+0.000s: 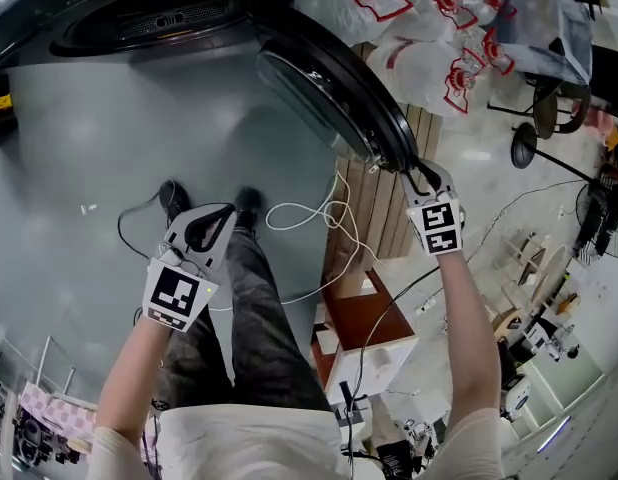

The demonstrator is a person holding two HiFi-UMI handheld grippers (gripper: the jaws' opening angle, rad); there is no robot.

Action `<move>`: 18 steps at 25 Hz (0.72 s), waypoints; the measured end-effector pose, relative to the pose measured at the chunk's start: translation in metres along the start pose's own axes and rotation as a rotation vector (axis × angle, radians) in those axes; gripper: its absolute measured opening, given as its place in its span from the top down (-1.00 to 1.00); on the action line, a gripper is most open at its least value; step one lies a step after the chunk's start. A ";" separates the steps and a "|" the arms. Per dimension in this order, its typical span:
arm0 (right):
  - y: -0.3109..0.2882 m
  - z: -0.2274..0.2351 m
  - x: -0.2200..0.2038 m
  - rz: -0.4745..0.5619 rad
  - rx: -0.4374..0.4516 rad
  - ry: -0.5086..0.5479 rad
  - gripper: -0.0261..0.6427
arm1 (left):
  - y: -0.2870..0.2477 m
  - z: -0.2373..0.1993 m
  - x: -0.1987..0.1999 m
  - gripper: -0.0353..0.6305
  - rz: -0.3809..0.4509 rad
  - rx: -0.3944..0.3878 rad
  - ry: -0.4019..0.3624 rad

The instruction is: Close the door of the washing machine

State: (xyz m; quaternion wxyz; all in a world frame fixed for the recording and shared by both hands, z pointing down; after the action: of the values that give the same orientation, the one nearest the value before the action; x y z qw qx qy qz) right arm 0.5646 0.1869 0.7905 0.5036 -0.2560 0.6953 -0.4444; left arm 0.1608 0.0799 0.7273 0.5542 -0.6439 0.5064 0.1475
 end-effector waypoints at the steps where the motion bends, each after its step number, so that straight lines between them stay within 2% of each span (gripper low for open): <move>1: 0.000 -0.008 0.002 0.009 0.009 -0.012 0.53 | 0.002 0.001 -0.002 0.87 0.000 0.001 0.002; 11: 0.003 -0.093 0.015 0.026 0.086 -0.028 0.54 | 0.024 0.001 -0.019 0.87 0.011 0.019 0.030; 18: -0.004 -0.166 0.039 0.024 0.178 -0.047 0.52 | 0.048 -0.013 -0.025 0.87 0.013 0.022 0.036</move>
State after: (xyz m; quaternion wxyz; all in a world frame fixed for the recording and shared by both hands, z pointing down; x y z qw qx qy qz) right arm 0.3959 0.2135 0.7923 0.5457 -0.2121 0.6442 -0.4921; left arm 0.1058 0.0869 0.7238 0.5510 -0.6373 0.5219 0.1339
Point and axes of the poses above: the fingertips, and each gripper's own axes: y backward along the fingers, z to its right, x out of its top, the point moved 9 cm from there along y, backward along the fingers, and after that the axes turned 5 degrees about z, right-handed, at the moved point
